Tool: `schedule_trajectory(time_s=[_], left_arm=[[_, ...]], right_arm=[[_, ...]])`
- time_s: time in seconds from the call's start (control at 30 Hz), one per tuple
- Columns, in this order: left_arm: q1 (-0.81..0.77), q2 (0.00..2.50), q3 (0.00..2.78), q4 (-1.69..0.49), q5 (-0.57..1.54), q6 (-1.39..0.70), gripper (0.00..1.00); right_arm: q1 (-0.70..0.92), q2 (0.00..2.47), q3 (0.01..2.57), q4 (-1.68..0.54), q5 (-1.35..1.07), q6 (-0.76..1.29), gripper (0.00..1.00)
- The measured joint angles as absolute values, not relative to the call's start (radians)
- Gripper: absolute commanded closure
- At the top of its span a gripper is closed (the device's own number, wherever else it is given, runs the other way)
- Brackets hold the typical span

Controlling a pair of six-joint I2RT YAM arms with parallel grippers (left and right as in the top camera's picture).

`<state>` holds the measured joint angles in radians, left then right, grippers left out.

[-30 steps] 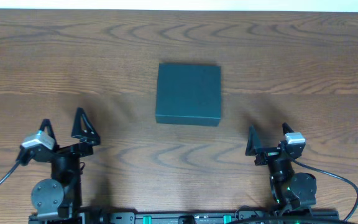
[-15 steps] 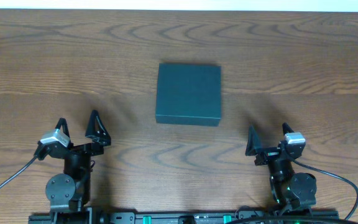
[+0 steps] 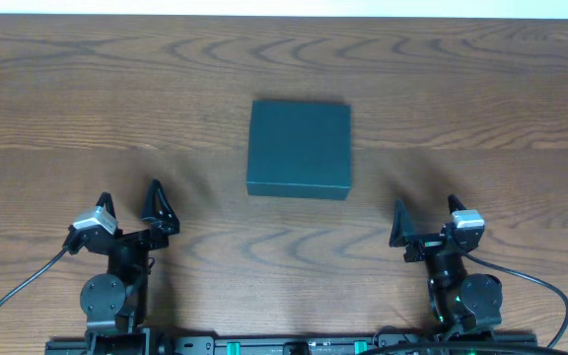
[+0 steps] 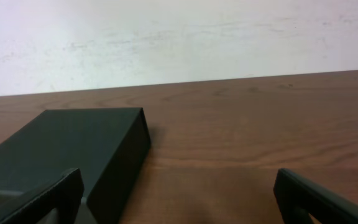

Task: Pack container

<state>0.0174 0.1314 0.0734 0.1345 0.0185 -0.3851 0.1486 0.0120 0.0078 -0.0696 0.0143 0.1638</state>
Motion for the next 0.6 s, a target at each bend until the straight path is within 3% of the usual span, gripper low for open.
schedule_trajectory(time_s=[0.6], left_arm=[[0.017,0.034,0.039,0.025,0.019,-0.385,0.02]], right_arm=[[0.149,0.012,0.008,-0.07,0.014,0.164,0.01]])
